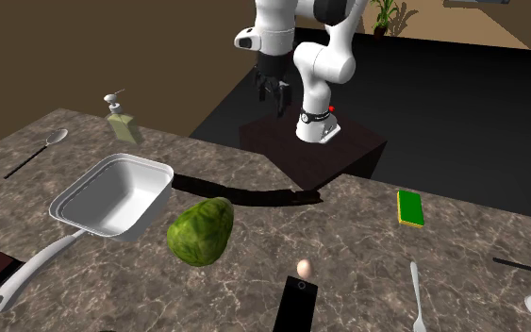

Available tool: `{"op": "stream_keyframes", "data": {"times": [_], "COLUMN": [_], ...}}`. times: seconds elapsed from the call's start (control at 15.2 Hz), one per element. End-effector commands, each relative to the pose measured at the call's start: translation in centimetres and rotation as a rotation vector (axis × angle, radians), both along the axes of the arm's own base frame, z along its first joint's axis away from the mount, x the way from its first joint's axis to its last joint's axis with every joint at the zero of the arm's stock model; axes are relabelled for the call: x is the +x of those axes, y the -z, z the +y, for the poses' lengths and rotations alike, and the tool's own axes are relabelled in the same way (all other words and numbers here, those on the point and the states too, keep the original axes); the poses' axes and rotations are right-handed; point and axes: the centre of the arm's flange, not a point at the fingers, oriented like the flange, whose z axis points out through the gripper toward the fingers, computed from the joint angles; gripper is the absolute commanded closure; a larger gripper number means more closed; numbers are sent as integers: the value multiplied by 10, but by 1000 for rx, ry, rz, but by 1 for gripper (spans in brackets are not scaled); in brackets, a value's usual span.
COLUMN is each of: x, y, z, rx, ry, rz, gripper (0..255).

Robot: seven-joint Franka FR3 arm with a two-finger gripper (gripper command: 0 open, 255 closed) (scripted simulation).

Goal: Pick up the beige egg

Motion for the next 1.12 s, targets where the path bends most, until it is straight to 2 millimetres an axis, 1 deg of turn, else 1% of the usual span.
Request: {"op": "stream_keyframes", "data": {"times": [0.0,1.06], "x": [9,66], "y": [16,150], "z": [21,180], "rx": [-3,-36], "ry": [2,8], "rz": [1,21], "gripper": [0,0]}}
